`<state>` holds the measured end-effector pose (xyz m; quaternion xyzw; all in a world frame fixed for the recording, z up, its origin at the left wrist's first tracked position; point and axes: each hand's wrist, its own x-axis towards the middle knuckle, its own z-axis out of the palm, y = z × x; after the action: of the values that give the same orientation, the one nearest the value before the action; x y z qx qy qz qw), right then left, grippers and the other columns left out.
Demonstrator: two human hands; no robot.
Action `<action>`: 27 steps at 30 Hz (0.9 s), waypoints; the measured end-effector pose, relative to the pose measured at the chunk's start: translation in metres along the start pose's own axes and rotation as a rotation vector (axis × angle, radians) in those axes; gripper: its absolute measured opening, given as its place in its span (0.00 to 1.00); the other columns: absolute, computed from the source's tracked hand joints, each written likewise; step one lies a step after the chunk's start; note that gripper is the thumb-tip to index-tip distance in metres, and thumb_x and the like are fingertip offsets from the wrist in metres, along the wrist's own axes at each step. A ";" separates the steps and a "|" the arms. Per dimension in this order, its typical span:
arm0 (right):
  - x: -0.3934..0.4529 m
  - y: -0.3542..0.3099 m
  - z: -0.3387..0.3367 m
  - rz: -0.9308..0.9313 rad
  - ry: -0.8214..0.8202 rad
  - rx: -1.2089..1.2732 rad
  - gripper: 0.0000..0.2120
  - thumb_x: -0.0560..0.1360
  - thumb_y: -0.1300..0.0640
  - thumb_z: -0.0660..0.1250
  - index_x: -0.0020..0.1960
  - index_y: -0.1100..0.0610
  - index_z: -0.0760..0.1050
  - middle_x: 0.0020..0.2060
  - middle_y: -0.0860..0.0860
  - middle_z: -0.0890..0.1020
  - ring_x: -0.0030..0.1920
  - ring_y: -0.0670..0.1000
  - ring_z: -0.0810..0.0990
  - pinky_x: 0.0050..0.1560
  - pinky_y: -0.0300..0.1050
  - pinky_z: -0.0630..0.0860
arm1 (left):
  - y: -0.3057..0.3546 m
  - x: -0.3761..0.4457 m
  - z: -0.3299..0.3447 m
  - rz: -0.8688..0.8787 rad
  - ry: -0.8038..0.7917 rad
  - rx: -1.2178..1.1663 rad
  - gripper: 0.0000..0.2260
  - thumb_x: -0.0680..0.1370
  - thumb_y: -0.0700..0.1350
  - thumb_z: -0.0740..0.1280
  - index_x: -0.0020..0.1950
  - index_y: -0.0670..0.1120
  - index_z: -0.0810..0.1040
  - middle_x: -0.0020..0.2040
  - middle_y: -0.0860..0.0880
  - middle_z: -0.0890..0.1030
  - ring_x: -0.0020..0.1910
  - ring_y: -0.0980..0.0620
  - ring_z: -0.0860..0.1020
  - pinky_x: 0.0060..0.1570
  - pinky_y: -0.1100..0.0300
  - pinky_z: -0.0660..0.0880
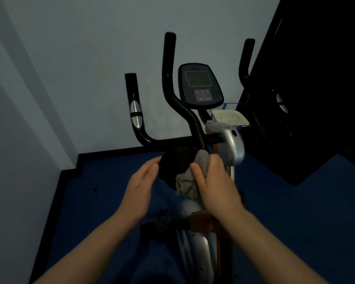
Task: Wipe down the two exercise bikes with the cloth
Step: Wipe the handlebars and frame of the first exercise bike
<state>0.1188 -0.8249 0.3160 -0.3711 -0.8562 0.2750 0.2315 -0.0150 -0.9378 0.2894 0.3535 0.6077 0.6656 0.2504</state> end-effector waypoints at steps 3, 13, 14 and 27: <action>0.015 -0.007 -0.018 -0.042 0.110 0.067 0.13 0.78 0.41 0.60 0.53 0.48 0.63 0.50 0.46 0.72 0.45 0.44 0.74 0.36 0.39 0.68 | 0.006 0.003 -0.008 0.021 -0.039 0.044 0.12 0.82 0.42 0.58 0.59 0.54 0.77 0.53 0.66 0.81 0.56 0.68 0.76 0.52 0.77 0.68; -0.003 -0.048 0.037 -0.197 0.122 0.223 0.11 0.79 0.47 0.63 0.60 0.47 0.75 0.55 0.43 0.71 0.53 0.42 0.74 0.49 0.34 0.73 | 0.018 0.003 -0.015 0.075 0.000 0.086 0.13 0.82 0.37 0.58 0.62 0.44 0.78 0.57 0.52 0.82 0.56 0.61 0.78 0.54 0.72 0.71; -0.008 -0.044 0.038 -0.193 0.130 0.263 0.10 0.79 0.48 0.63 0.59 0.47 0.76 0.54 0.43 0.72 0.52 0.40 0.74 0.49 0.30 0.71 | 0.017 0.003 -0.015 0.068 -0.009 0.079 0.13 0.82 0.38 0.58 0.63 0.44 0.78 0.57 0.51 0.82 0.56 0.60 0.79 0.54 0.71 0.71; -0.004 -0.033 0.018 -0.212 -0.015 0.441 0.11 0.76 0.56 0.69 0.58 0.48 0.80 0.51 0.44 0.77 0.53 0.39 0.77 0.54 0.31 0.72 | 0.015 0.010 -0.007 0.059 0.007 0.038 0.13 0.82 0.40 0.57 0.57 0.50 0.79 0.54 0.53 0.83 0.55 0.58 0.79 0.55 0.68 0.73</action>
<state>0.0936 -0.8522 0.3237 -0.2178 -0.8113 0.4322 0.3280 -0.0250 -0.9363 0.3055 0.3738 0.6103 0.6623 0.2217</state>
